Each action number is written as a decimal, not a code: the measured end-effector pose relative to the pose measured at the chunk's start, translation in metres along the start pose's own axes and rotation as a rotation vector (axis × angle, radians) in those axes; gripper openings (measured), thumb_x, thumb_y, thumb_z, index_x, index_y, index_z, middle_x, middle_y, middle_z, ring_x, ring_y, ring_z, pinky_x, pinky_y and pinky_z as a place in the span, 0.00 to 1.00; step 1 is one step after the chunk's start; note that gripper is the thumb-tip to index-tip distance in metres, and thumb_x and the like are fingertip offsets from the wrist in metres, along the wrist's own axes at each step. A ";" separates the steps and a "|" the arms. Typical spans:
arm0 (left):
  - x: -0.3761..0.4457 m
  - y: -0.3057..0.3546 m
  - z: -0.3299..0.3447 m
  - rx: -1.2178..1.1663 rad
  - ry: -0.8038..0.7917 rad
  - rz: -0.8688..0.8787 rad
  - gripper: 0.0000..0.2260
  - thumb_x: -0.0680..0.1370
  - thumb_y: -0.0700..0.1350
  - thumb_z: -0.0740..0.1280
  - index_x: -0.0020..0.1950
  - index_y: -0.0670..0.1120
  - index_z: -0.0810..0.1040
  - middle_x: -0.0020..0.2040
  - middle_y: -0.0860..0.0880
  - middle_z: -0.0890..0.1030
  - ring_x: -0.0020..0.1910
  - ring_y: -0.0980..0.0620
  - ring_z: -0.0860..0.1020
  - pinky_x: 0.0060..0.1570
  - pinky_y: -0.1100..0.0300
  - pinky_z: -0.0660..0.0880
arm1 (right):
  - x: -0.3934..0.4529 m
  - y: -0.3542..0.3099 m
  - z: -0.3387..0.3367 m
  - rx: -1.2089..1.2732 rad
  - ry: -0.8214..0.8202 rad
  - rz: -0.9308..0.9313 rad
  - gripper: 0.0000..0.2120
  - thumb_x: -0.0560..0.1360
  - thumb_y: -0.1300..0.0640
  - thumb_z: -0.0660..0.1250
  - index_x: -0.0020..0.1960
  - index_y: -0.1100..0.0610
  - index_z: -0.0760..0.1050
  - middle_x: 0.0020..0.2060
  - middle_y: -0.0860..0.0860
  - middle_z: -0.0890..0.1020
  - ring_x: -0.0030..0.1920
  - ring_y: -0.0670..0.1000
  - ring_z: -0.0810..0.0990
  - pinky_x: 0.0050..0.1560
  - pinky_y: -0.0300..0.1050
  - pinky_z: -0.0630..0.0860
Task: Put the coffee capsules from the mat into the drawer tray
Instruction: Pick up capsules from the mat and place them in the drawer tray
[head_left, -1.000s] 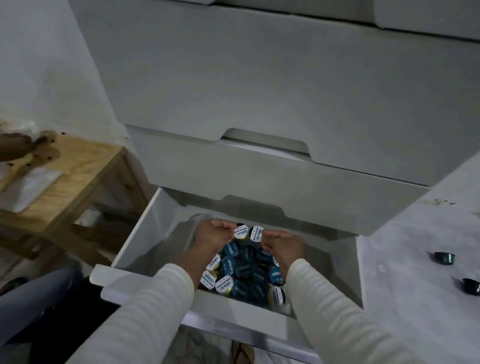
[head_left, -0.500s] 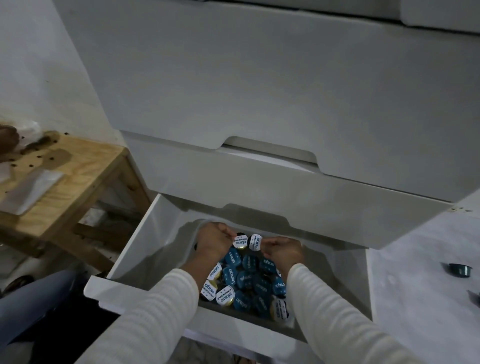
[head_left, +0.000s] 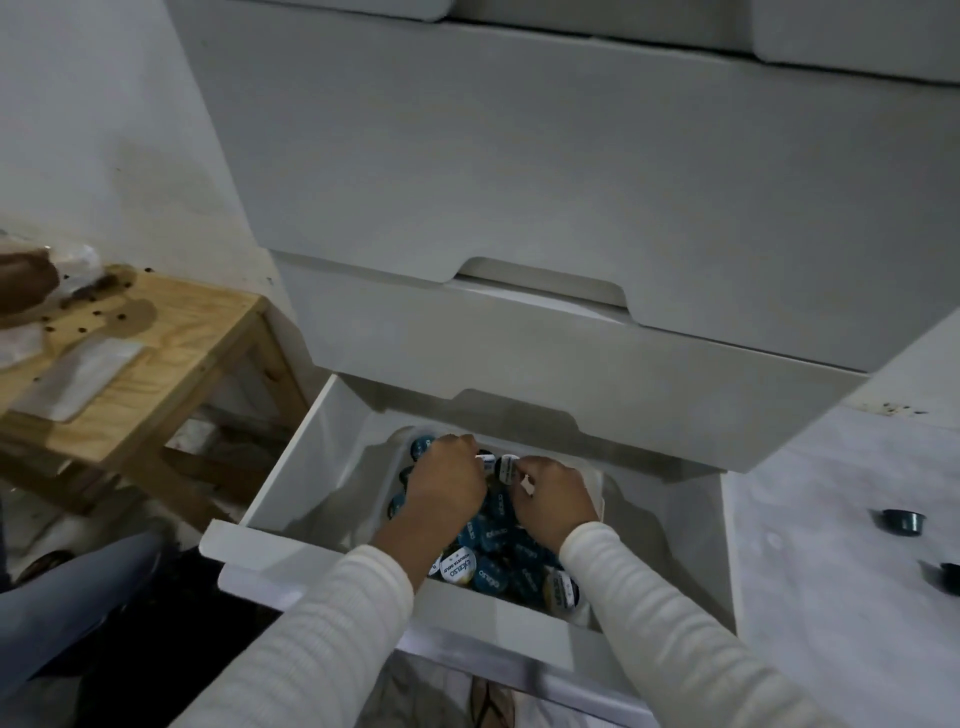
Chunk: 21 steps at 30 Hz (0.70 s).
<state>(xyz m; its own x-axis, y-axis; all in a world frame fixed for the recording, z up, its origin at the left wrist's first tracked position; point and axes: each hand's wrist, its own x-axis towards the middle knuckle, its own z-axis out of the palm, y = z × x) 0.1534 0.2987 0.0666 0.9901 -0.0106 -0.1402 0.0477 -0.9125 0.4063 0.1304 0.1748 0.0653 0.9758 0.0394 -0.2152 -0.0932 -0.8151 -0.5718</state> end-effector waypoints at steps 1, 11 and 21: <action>-0.006 0.001 0.001 0.009 -0.008 0.005 0.11 0.78 0.40 0.60 0.59 0.39 0.75 0.56 0.41 0.79 0.53 0.45 0.79 0.51 0.55 0.76 | -0.005 -0.002 0.000 -0.022 -0.008 -0.023 0.13 0.75 0.58 0.60 0.58 0.58 0.76 0.57 0.56 0.80 0.57 0.56 0.78 0.59 0.45 0.73; -0.070 0.020 0.008 0.045 0.157 0.224 0.16 0.78 0.39 0.61 0.66 0.39 0.69 0.65 0.42 0.72 0.65 0.46 0.68 0.65 0.58 0.67 | -0.066 0.001 -0.022 -0.313 0.149 -0.145 0.23 0.79 0.59 0.54 0.73 0.61 0.56 0.73 0.56 0.62 0.74 0.53 0.57 0.73 0.42 0.51; -0.128 0.094 0.021 0.062 0.326 0.470 0.26 0.54 0.45 0.82 0.50 0.41 0.81 0.45 0.46 0.84 0.44 0.51 0.83 0.42 0.62 0.79 | -0.148 0.043 -0.056 -0.249 0.469 0.004 0.23 0.79 0.50 0.56 0.72 0.55 0.60 0.71 0.52 0.65 0.70 0.51 0.66 0.68 0.43 0.65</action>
<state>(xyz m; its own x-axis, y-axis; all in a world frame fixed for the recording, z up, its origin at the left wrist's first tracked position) 0.0283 0.2057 0.1042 0.8933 -0.3027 0.3323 -0.4051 -0.8626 0.3030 -0.0066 0.1013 0.1171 0.9646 -0.1799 0.1928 -0.1027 -0.9297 -0.3537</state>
